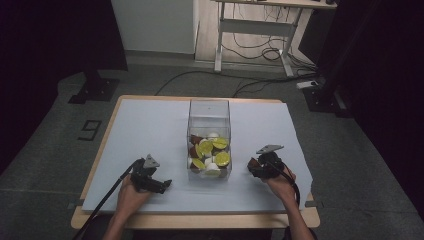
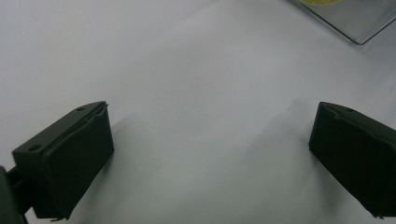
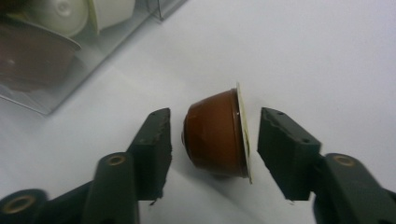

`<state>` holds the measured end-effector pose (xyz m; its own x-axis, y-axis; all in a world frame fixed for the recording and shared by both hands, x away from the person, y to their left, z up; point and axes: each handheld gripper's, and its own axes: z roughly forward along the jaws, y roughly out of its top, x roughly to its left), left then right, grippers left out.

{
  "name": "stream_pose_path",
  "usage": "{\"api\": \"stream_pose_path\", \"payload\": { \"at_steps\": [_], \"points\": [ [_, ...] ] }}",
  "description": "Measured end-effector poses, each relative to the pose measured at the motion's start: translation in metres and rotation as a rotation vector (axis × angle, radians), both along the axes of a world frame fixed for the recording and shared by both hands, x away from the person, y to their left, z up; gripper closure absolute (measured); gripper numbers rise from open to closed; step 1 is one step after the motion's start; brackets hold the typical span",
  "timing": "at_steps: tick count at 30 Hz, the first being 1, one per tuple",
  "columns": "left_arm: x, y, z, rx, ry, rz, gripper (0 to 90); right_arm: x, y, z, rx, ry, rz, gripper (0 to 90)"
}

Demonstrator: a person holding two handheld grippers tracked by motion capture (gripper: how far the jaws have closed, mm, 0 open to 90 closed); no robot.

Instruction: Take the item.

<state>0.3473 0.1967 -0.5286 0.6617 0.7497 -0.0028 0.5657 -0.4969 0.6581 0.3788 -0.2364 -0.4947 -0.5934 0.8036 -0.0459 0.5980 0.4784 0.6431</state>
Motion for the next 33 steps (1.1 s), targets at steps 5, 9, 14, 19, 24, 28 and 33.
{"api": "stream_pose_path", "payload": {
  "at_steps": [5, 9, 14, 19, 24, 28, 33],
  "points": [
    [0.0, 0.0, 0.0, 0.0, 0.0, 0.0, 0.0, -0.002, 0.001, 0.003, 0.018, -0.008, 0.009, 34.2],
    [0.0, 0.0, 0.0, 0.0, 0.0, 0.0, 0.0, -0.005, 0.001, 0.007, 0.033, -0.02, 0.011, 26.4],
    [0.0, 0.0, 0.0, 0.001, 0.0, 0.0, 0.0, -0.01, -0.002, 0.011, 0.044, -0.029, 0.008, 20.8],
    [0.0, 0.0, 0.0, 0.0, 0.001, 0.0, 0.0, -0.017, -0.007, 0.013, 0.056, -0.042, -0.014, 15.4],
    [0.0, 0.0, 0.0, 0.0, 0.0, 0.0, 0.0, -0.023, -0.012, 0.013, 0.067, -0.052, -0.039, 13.3],
    [0.0, 0.0, 0.0, 0.0, 0.0, 0.0, 0.0, -0.028, -0.015, 0.009, 0.072, -0.049, -0.059, 7.9],
    [0.0, 0.0, 0.0, -0.002, 0.0, 0.001, 0.0, -0.032, -0.016, 0.004, 0.073, -0.043, -0.07, 0.9]
  ]
}}
